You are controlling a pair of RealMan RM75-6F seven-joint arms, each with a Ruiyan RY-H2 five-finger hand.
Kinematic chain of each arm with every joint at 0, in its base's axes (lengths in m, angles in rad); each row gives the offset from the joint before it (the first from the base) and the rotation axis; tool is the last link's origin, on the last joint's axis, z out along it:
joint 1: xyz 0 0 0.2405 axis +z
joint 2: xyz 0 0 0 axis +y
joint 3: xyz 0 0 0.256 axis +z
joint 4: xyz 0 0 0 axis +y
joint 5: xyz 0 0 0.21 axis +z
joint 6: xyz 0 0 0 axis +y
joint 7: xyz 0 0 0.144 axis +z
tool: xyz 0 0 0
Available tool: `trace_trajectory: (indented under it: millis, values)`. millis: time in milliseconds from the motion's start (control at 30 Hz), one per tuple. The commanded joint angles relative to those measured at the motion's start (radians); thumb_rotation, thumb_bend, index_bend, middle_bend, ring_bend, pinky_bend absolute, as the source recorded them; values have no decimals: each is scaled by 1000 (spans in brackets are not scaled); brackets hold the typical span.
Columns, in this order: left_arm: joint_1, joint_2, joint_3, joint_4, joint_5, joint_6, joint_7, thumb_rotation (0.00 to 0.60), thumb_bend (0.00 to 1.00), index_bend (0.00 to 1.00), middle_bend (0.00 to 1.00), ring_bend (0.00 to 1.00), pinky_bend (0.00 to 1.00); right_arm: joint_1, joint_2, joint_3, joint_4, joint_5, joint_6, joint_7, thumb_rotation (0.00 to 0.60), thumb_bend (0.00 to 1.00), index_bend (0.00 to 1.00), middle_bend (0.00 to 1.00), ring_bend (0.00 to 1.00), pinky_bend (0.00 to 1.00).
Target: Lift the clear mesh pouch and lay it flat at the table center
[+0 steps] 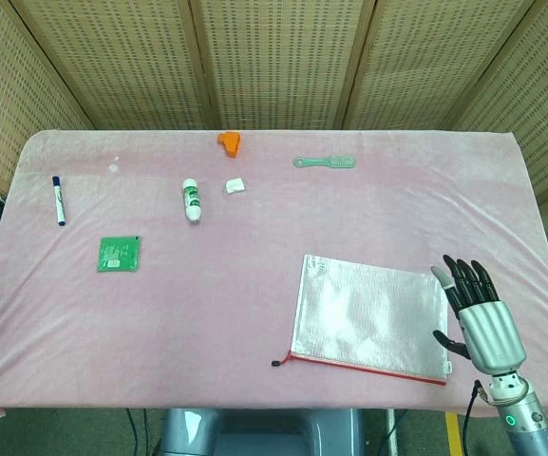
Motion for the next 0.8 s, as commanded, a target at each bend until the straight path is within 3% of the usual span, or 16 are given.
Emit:
trace_trajectory:
  millis: [33,133,167,233,267,300,333,400,500,567,667,800]
  values:
    - [1,1,-1,0,0,1,0,600,0,0,0,0,0,-1,-1,0,-2,-8,-3,-2,600,0,0,0,0,0]
    - [0,-1,-2,1,-3,-1,0,600,0,0,0,0,0,16,-9,-1,-9,-30,-33,0,600,0,0,12,0,0]
    - [0,-1,-2,1,-4,-2,2,600,0,0,0,0,0,31,-12,-2,-10,-39,-57,-3,600,0,0,73,21,0]
    - [-2,-2,-3,0,-5,-5,5,600,0,0,0,0,0,82,-12,2,-14,-66,-131,-16,600,0,0,267,163,15]
    - [-2,-2,-4,-1,-6,-5,5,600,0,0,0,0,0,105,-12,5,-14,-77,-162,-17,600,0,0,393,290,88]
    - [-3,-3,-6,-1,-9,-6,6,600,0,0,0,0,0,136,-11,5,-20,-93,-204,-14,600,0,0,487,402,226]
    - [-5,-3,-8,-2,-12,-9,7,600,0,0,0,0,0,180,-6,4,-34,-107,-269,6,600,0,0,538,459,351]
    - [-8,-5,-12,-1,-22,-15,9,600,0,0,0,0,0,244,4,4,-62,-120,-365,49,600,0,16,661,585,690]
    - [-14,-9,-17,3,-34,-27,15,600,0,0,0,0,0,322,8,12,-92,-120,-475,96,600,0,98,800,732,924]
    - [-19,-12,-20,5,-42,-35,21,600,0,0,0,0,0,365,-3,22,-112,-109,-536,114,600,0,164,860,803,985]
    - [-28,-18,-26,11,-57,-49,32,600,0,0,0,0,0,423,-33,32,-129,-84,-632,117,600,20,264,915,859,1000]
    - [-38,-24,-31,15,-77,-70,41,600,0,0,0,0,0,478,-96,41,-121,-40,-731,56,600,177,384,956,888,1000]
